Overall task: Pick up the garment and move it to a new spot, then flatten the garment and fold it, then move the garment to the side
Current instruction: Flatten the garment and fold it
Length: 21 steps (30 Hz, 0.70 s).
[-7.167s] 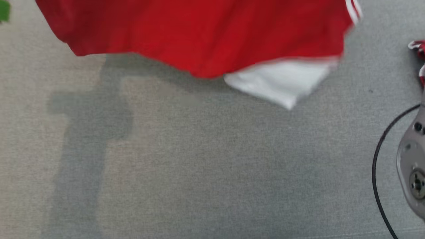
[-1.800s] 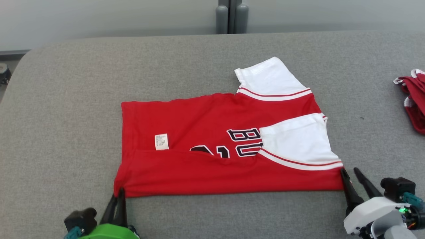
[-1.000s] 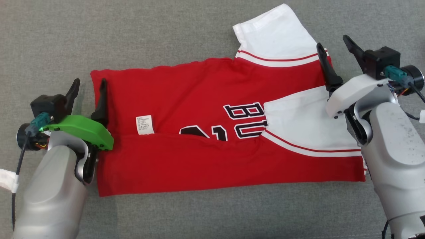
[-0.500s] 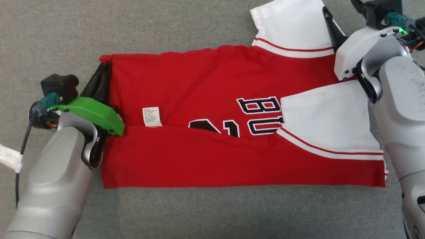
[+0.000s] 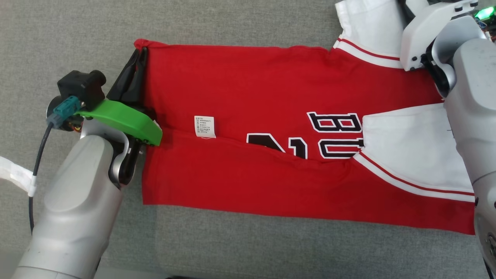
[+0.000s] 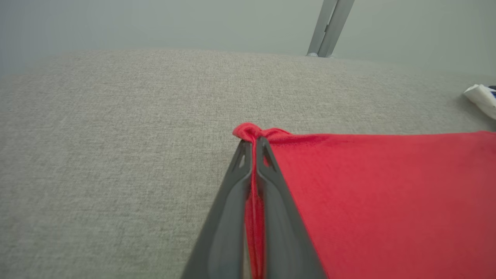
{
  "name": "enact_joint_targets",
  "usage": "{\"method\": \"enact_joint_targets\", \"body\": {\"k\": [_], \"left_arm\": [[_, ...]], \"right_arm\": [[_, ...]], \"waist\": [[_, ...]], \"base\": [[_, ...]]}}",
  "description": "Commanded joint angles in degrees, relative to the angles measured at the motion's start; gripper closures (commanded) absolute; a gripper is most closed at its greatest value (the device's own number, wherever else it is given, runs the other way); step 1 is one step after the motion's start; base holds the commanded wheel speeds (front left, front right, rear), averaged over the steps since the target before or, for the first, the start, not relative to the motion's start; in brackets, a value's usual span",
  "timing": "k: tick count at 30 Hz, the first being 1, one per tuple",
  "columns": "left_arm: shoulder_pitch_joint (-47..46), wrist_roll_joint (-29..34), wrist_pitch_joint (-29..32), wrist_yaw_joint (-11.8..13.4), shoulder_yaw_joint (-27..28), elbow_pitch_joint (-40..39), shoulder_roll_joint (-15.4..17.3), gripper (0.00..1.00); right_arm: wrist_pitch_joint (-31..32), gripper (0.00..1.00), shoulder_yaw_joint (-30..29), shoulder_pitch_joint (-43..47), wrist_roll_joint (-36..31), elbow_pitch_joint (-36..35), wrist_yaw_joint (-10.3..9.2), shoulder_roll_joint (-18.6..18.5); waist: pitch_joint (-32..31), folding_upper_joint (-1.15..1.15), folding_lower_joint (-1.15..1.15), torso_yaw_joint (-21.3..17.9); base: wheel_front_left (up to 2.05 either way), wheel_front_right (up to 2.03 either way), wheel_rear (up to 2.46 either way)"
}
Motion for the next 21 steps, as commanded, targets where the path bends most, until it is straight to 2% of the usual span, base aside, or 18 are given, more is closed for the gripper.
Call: {"method": "enact_joint_targets", "body": {"k": [1, 4, 8, 14, 21], "left_arm": [[0.3, 0.9, 0.0, 0.1, 0.8, -0.7, 0.0, 1.0], [0.7, 2.0, 0.0, 0.1, 2.9, -2.6, -0.1, 1.0], [2.3, 4.4, 0.0, 0.1, 6.7, -5.8, -0.5, 1.0], [5.8, 7.0, 0.0, 0.1, 10.4, -8.2, -0.9, 1.0], [12.1, 8.7, 0.0, 0.1, 13.2, -7.6, -1.0, 1.0]], "right_arm": [[-1.9, 1.0, -1.0, -0.3, -1.1, 0.5, -0.13, -0.6], [-8.9, 1.0, -4.4, -1.9, -4.1, -0.8, -0.11, -1.1], [-16.3, 1.0, -10.1, -2.0, -7.5, -2.3, -0.11, 0.5], [-18.3, 1.0, -14.6, 1.2, -8.4, -7.5, -0.11, 3.9], [-18.3, 1.0, -12.4, 13.0, -1.8, -19.1, -0.11, 6.4]], "waist": [[0.3, 0.0, 0.0, 0.3], [-0.1, 0.0, 0.0, 0.1], [-1.2, 0.0, 0.0, -0.8], [-4.3, 0.0, 0.0, -2.9], [-8.8, 0.0, 0.0, -5.9]], "base": [[0.0, 0.0, 0.0], [0.0, 0.0, 0.0], [0.0, 0.0, 0.0], [0.0, 0.0, 0.0], [0.0, 0.0, 0.0]]}}
